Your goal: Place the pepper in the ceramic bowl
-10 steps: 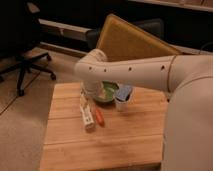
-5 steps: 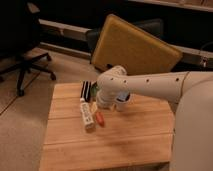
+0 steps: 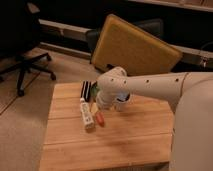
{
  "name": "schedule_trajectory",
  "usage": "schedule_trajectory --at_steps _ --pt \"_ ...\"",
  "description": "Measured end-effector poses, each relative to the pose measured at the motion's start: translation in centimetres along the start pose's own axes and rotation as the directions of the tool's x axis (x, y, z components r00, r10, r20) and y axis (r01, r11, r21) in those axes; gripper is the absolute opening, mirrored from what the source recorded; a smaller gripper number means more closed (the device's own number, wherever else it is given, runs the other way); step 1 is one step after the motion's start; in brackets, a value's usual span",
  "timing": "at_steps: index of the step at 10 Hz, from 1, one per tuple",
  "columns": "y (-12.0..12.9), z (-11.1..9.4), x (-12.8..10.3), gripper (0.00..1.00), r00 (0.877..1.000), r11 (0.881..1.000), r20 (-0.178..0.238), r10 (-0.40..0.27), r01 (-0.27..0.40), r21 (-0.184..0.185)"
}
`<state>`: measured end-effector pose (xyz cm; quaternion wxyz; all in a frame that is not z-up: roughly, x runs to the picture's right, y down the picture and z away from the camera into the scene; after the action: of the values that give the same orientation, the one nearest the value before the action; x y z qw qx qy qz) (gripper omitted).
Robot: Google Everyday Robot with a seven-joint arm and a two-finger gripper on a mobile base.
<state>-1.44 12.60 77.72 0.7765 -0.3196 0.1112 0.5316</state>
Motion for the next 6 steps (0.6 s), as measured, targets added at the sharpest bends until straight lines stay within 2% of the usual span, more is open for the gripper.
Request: schedule_trajectory --at_steps 1,3,6 --pt "-0.4 0.3 0.1 0.65 1.0 0.999 -0.017 -0.01 0.01 0.038" --pt "-0.7 0.7 0.1 0.65 0.999 0.996 -0.046 -0.029 0.032 0.085" --pt "-1.7 1.9 -0.5 0.65 0.994 0.99 -0.1 -0.048 0.061 0.127"
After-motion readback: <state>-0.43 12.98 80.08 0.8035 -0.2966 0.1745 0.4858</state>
